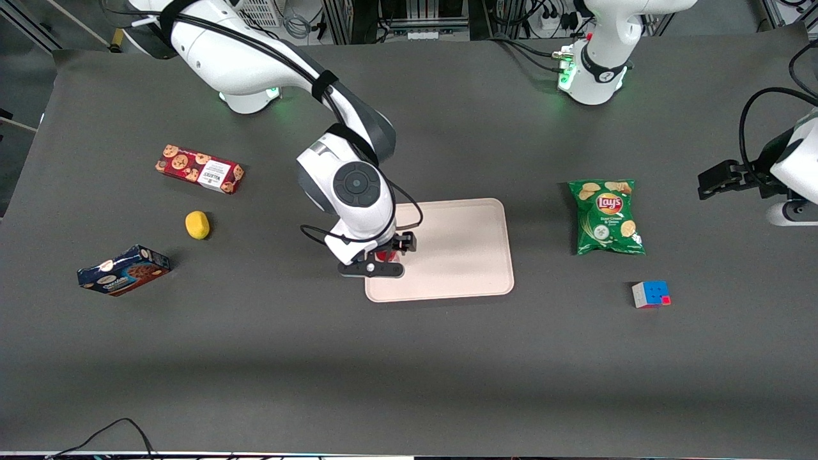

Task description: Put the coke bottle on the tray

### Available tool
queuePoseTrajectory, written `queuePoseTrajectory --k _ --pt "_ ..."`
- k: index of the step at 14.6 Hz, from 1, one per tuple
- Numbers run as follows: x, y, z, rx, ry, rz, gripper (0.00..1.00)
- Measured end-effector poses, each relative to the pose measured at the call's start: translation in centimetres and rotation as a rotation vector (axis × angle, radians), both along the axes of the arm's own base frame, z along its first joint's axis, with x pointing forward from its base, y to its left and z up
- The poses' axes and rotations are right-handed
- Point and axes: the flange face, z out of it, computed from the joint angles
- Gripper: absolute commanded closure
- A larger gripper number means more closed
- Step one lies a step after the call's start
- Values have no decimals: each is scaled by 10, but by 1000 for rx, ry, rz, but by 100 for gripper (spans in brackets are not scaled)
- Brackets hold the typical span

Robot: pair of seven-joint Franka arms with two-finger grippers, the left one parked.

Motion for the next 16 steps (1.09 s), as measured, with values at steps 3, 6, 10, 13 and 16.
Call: queuePoseTrajectory --k 3,6,10,13,16 --pt "15 -24 58 20 -56 -36 0" --pt "26 -83 136 -7 -66 16 0" --pt "32 -195 226 23 -69 100 0" --pt "24 -285 256 25 -75 118 0" --pt "12 -364 261 27 -62 73 0"
